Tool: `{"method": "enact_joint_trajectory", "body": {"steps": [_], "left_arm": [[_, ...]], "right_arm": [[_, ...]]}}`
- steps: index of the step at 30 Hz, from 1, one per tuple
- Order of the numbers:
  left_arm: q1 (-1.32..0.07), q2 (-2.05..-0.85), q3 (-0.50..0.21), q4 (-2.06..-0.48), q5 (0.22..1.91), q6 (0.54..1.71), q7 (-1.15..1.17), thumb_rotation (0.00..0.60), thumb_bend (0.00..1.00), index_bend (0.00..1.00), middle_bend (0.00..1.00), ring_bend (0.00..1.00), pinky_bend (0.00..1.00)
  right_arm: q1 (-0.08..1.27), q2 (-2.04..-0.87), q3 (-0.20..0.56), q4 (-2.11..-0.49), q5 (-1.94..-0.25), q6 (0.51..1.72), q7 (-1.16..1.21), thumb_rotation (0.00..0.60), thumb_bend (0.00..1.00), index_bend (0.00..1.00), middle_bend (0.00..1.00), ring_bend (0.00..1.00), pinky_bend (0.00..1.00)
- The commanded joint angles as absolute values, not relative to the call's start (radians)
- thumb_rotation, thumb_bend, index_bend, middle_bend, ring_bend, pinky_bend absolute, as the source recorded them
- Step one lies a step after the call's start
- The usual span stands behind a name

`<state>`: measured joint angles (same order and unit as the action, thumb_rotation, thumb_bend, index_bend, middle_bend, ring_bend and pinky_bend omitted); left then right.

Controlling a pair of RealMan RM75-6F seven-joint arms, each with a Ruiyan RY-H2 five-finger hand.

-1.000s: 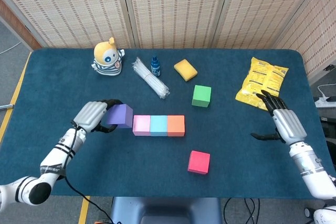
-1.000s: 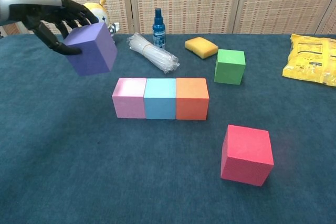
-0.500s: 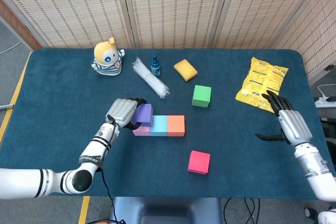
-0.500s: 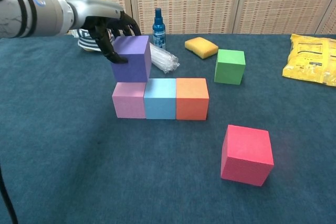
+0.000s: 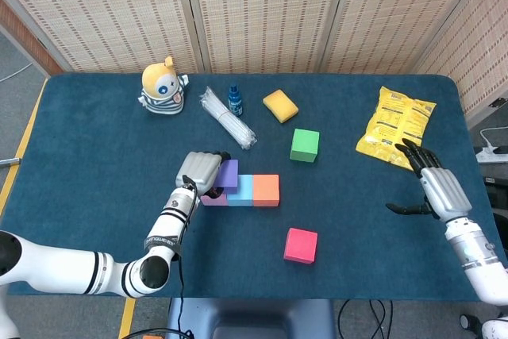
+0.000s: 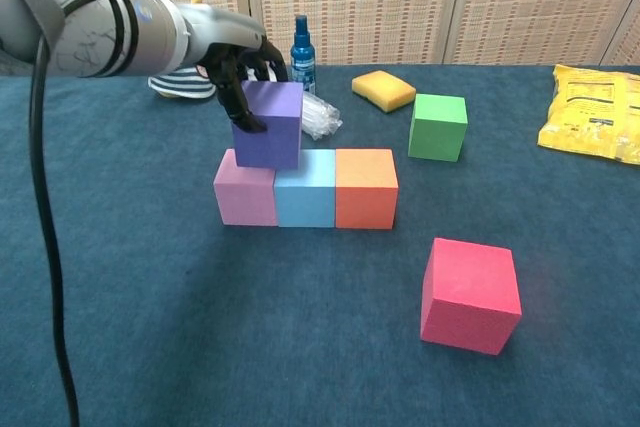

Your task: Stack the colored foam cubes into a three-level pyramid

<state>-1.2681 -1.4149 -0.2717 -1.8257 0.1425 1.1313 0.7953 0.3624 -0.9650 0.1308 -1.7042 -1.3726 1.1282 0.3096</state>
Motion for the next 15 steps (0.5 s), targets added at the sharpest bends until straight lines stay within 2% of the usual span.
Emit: {"method": "enact_joint_trajectory", "body": {"steps": [1,9,11,13,15], "left_arm": [[-1.270,-1.418,-0.273,-1.824,0.135,1.135,0.800,0.600,0.35,0.21,0.40,0.40,0.33],[-1.274,-1.427,-0.270,-1.817,0.104,1.130,0.813,0.600,0.35,0.13,0.30,0.35,0.33],[-1.275,-1.426,-0.268,-1.818,0.090,1.122,0.820,0.600,0.34,0.10,0.27,0.31,0.33],[-1.276,-1.424,-0.269,-1.819,0.080,1.114,0.820,0.600,0.34,0.02,0.19,0.23,0.33],[-1.275,-1.422,-0.269,-1.821,0.075,1.107,0.820,0.600,0.34,0.00,0.13,0.17,0.32]], "right_arm": [[0.362,-0.967,0.131,-1.699,-1.374,1.126,0.316,0.600,0.17,0.00,0.08,0.03,0.15],[0.361,-0.970,0.131,-1.688,-1.375,1.125,0.330,0.600,0.17,0.00,0.08,0.03,0.15],[0.360,-0.970,0.132,-1.686,-1.376,1.124,0.332,0.600,0.17,0.00,0.08,0.03,0.15],[0.360,-0.969,0.132,-1.685,-1.377,1.124,0.334,0.600,0.17,0.00,0.08,0.03,0.15],[0.360,-0.969,0.132,-1.683,-1.378,1.124,0.336,0.600,0.17,0.00,0.08,0.03,0.15]]}}
